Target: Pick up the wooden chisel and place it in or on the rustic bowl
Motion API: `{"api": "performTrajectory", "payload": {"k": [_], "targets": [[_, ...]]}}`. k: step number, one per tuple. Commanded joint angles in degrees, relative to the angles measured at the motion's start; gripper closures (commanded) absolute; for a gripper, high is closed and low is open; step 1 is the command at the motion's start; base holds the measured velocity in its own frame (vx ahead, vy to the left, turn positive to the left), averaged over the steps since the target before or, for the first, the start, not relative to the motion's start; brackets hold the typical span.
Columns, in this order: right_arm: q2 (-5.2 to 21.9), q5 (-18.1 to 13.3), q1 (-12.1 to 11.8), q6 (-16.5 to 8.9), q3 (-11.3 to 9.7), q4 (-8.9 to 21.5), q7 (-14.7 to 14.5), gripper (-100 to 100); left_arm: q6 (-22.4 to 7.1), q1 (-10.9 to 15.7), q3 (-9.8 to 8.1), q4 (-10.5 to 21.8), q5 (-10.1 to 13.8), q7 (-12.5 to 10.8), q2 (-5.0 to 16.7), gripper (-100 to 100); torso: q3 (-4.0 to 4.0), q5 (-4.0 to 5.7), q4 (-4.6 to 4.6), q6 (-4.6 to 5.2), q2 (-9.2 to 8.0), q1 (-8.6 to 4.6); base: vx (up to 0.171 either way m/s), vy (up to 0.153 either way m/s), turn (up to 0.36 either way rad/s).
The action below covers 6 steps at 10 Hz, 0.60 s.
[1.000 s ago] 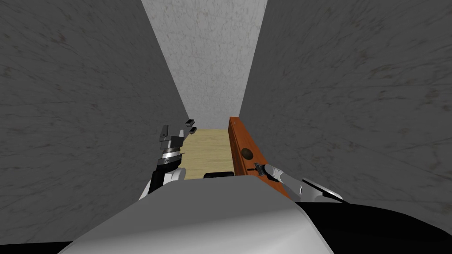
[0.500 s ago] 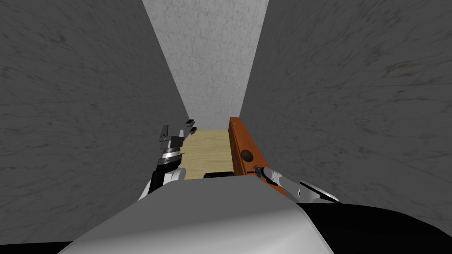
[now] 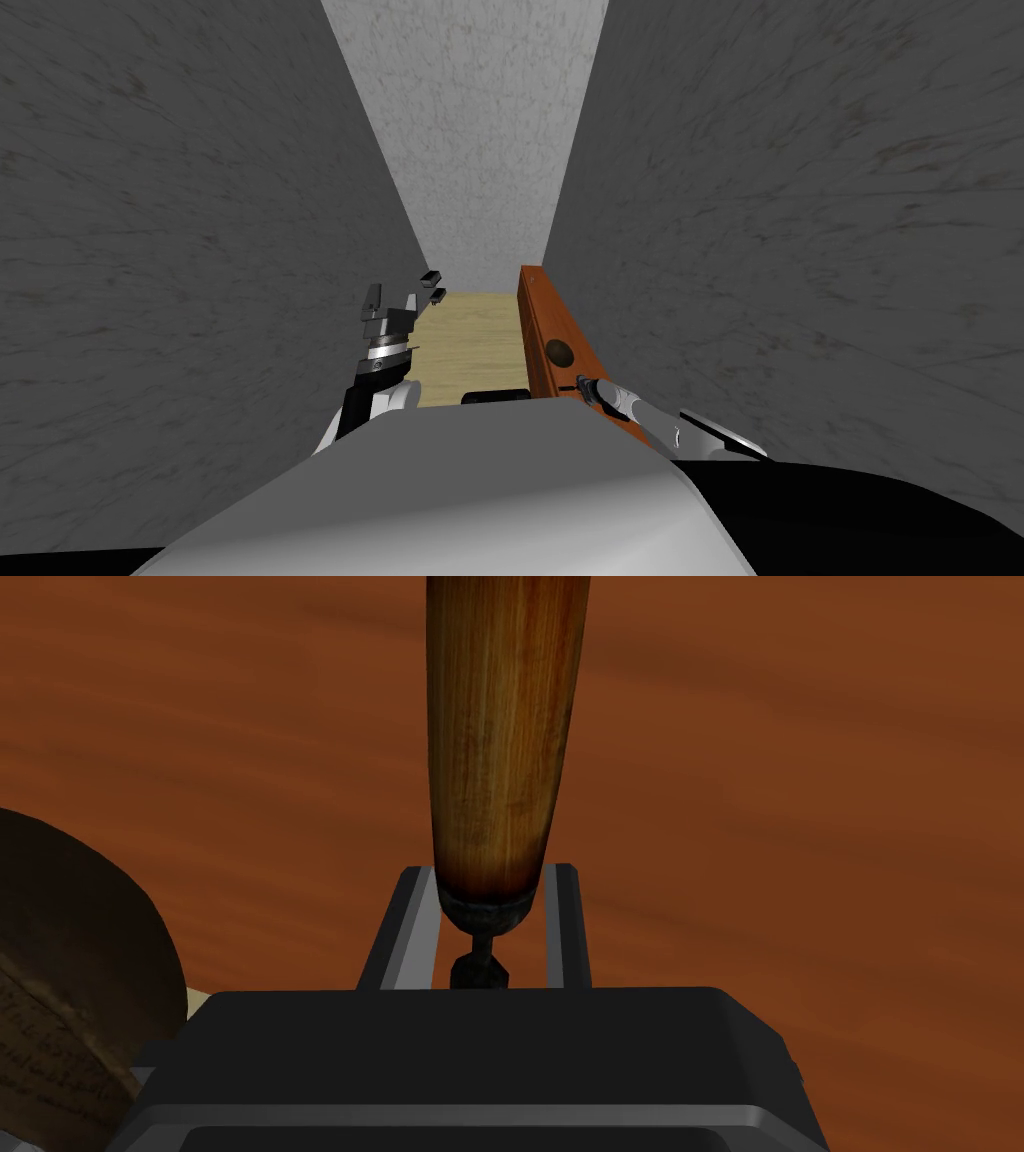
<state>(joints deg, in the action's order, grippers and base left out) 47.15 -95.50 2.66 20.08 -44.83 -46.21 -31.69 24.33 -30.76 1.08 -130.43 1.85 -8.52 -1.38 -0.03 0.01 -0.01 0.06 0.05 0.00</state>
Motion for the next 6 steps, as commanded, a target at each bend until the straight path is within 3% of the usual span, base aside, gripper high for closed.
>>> {"api": "performTrajectory", "payload": {"k": [1,3,4,5,6], "targets": [[1.19,0.82,0.92,1.85,0.67,-0.25,-0.84,100,0.00,0.00,0.00,0.00,0.00,0.00,0.00,0,0.00,0.00,0.00,0.00,0.00,0.00,-0.046,0.033,-0.071],[2.65,0.93,1.55,3.39,0.97,-1.26,-0.55,100,0.00,0.01,0.00,0.00,0.00,0.00,-0.01,0,0.13,-0.06,0.04,0.03,-0.24,0.19,-0.067,0.056,-0.039],[2.53,0.42,1.11,2.61,0.66,-1.58,0.06,100,0.00,0.01,0.01,0.00,0.00,0.00,-0.01,0,0.14,-0.07,0.04,0.02,-0.26,0.25,-0.028,0.027,-0.007],[2.63,0.41,1.12,2.80,0.67,-1.67,0.19,0,0.00,0.00,0.00,0.00,0.00,0.00,0.00,0,0.09,-0.04,0.02,0.02,-0.16,0.16,-0.006,0.006,-0.002],[4.36,-0.44,2.23,3.86,1.78,-1.59,0.68,100,0.00,0.00,0.00,0.00,0.00,0.00,0.00,0,0.04,-0.02,0.01,0.02,-0.07,0.07,0.009,0.071,-0.068]]}}
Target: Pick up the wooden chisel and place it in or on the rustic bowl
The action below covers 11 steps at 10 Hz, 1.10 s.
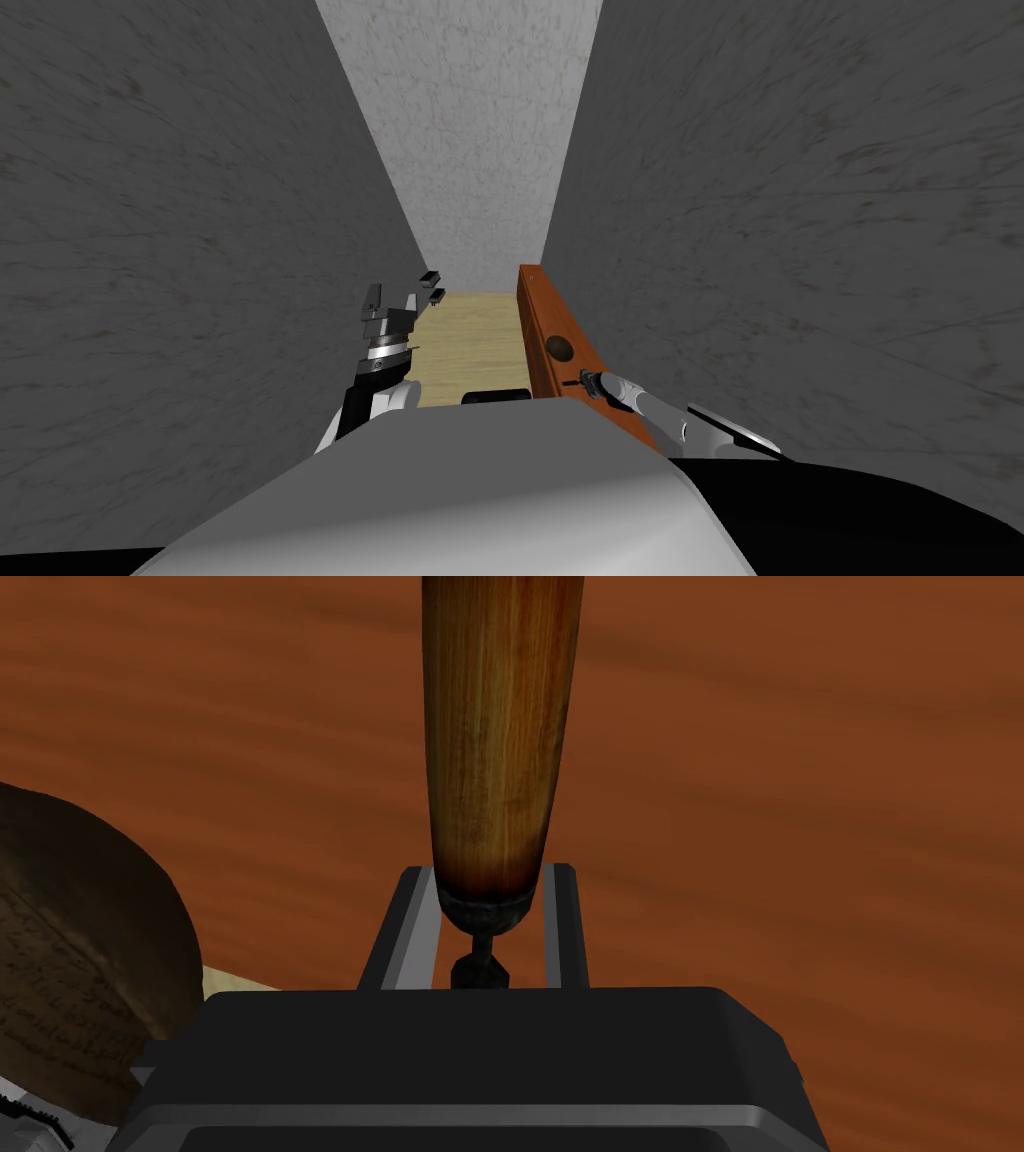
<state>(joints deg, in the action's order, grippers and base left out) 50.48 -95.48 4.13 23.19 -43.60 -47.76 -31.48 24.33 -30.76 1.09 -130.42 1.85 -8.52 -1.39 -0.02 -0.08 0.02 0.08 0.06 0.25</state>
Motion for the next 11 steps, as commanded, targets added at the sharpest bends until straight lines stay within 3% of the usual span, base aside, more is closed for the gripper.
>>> {"api": "performTrajectory", "payload": {"k": [1,3,6,11], "targets": [[2.00,-1.27,1.41,1.80,1.26,0.02,0.93,100,0.00,0.00,0.00,0.00,0.00,0.00,0.00,0,0.00,0.00,0.00,0.00,0.00,0.00,0.042,0.145,-0.190],[2.00,-1.27,1.41,1.80,1.26,0.02,0.93,100,0.00,0.00,0.01,0.00,0.00,0.00,0.00,0,-0.06,-0.02,-0.03,-0.04,0.08,0.29,0.011,0.088,-0.017],[5.09,-3.88,3.55,5.52,3.22,-0.17,2.41,100,0.00,0.00,0.00,0.00,0.00,0.00,0.00,0,-0.05,-0.04,-0.03,0.01,0.08,0.16,0.031,0.099,-0.131],[9.26,-4.65,6.32,10.11,4.88,-1.16,3.99,100,0.00,0.00,0.00,0.00,0.00,0.00,0.00,0,-0.08,-0.06,-0.02,-0.03,0.15,0.21,0.032,0.097,-0.045]]}}
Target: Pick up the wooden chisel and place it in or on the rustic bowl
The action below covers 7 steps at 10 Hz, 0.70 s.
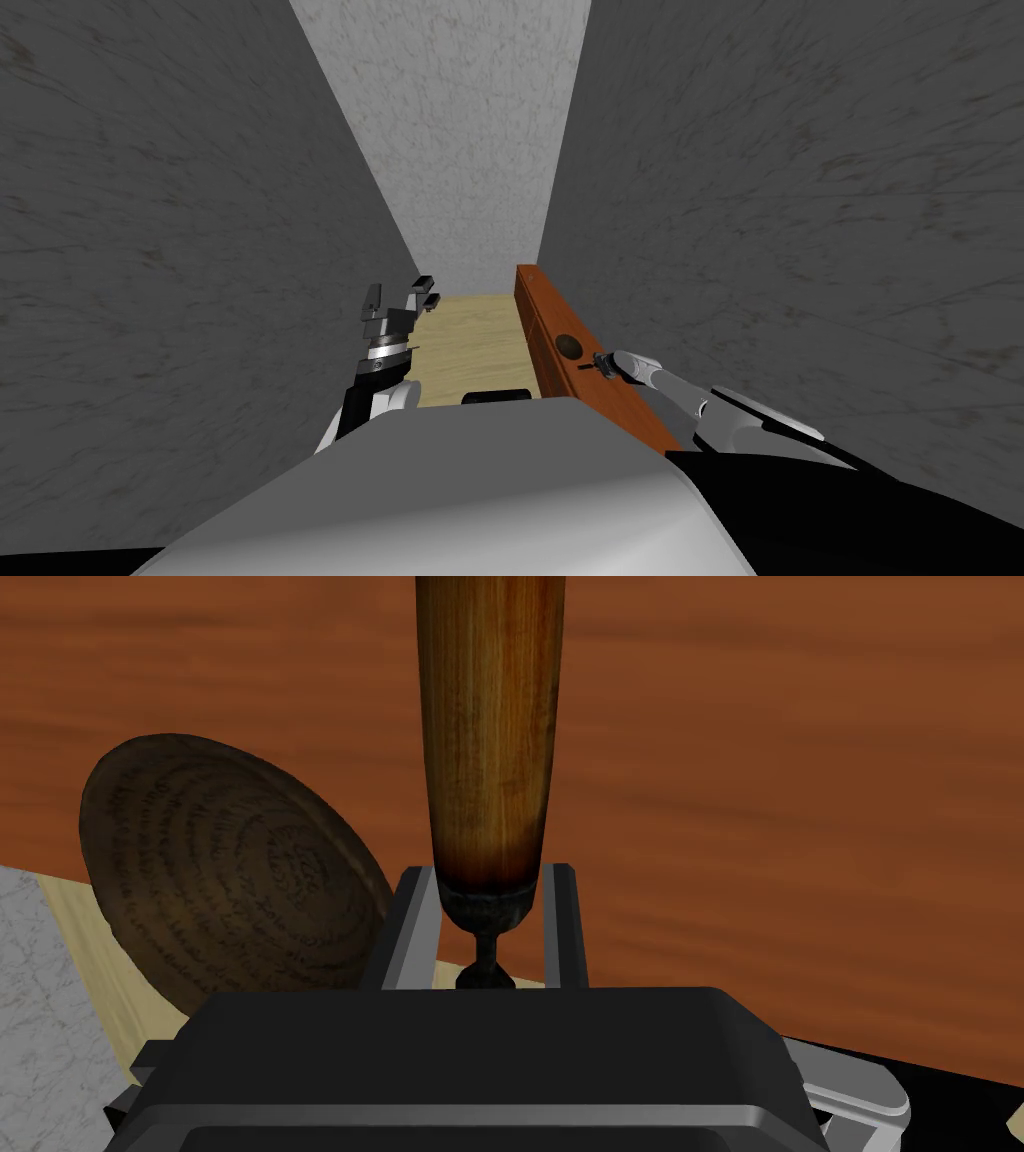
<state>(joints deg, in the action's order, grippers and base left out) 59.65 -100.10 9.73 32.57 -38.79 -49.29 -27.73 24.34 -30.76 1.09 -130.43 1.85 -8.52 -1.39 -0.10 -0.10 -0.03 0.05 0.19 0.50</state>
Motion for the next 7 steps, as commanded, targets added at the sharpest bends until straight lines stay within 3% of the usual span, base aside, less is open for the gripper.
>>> {"api": "performTrajectory", "payload": {"k": [1,3,7], "targets": [[0.85,0.29,1.17,1.69,0.30,0.17,0.56,100,0.00,0.00,0.00,0.00,0.00,0.00,0.00,0,0.00,0.00,0.00,0.00,0.00,0.00,0.033,0.100,-0.010],[2.20,1.28,1.97,3.50,0.66,-0.18,1.13,100,0.00,0.00,0.00,0.00,0.00,0.00,0.00,0,-0.02,0.02,0.00,0.00,0.04,-0.06,0.033,0.077,0.002],[4.59,6.19,3.24,7.41,0.80,-0.93,2.62,100,0.00,0.00,-0.01,0.00,0.00,0.00,0.01,0,-0.08,0.07,-0.01,-0.04,0.18,-0.27,0.061,0.042,0.075]]}}
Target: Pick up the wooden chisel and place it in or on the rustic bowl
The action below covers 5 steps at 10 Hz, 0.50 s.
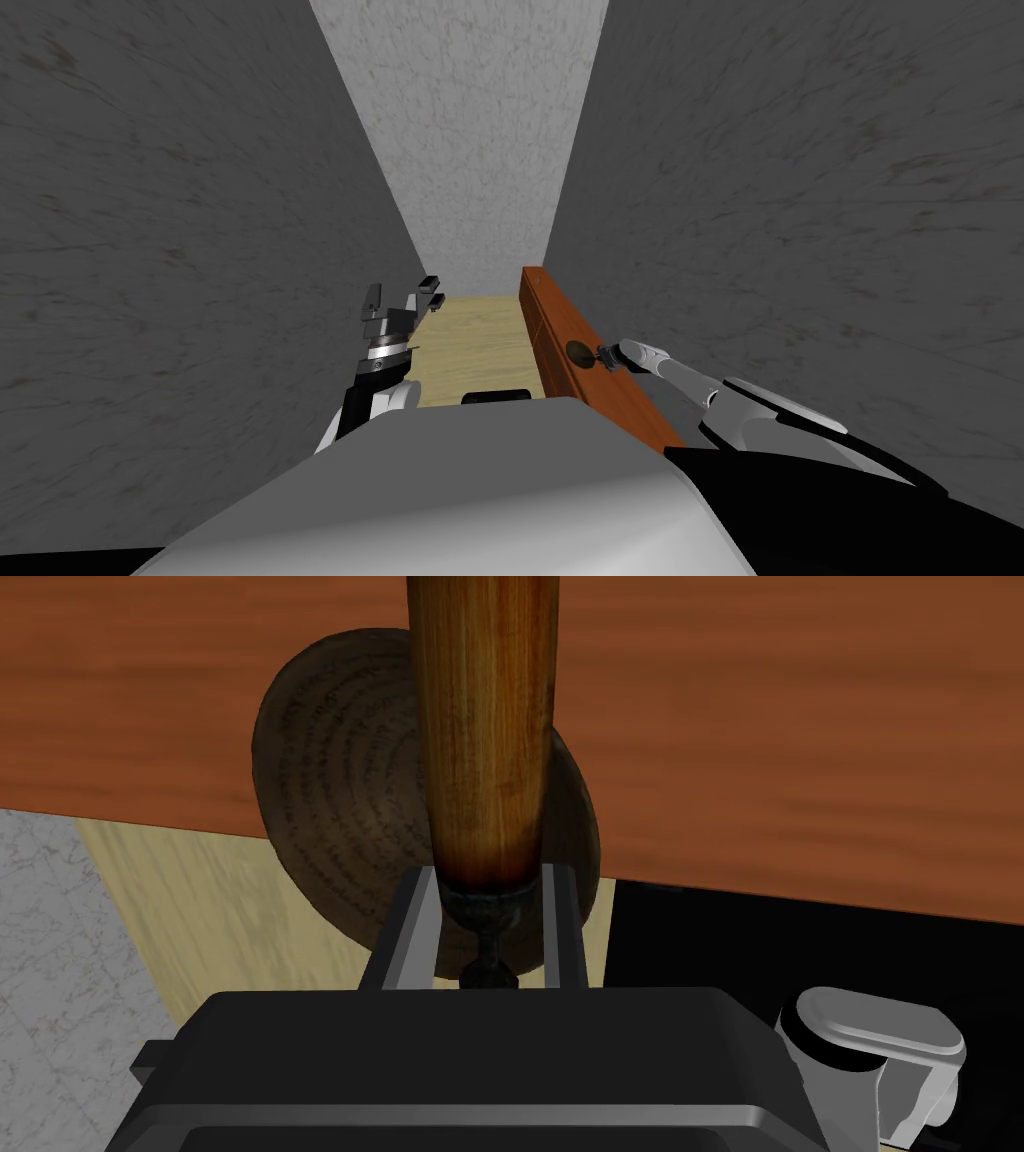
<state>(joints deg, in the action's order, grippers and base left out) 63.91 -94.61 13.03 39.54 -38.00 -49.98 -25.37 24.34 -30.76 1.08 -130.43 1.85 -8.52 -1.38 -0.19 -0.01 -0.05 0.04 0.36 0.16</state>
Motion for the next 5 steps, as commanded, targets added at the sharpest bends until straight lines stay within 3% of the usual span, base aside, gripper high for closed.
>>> {"api": "performTrajectory", "payload": {"k": [1,5], "targets": [[0.66,1.58,0.08,1.01,-0.05,-0.36,0.50,100,0.00,0.00,0.00,0.00,0.00,0.00,0.00,0,0.00,0.00,0.00,0.00,0.00,0.00,0.054,-0.003,0.077],[2.45,6.24,0.83,4.14,-0.54,-1.20,1.75,100,0.00,0.00,0.00,0.00,0.00,0.00,0.00,0,0.01,0.03,-0.01,0.00,-0.03,-0.14,0.060,-0.016,0.103]]}}
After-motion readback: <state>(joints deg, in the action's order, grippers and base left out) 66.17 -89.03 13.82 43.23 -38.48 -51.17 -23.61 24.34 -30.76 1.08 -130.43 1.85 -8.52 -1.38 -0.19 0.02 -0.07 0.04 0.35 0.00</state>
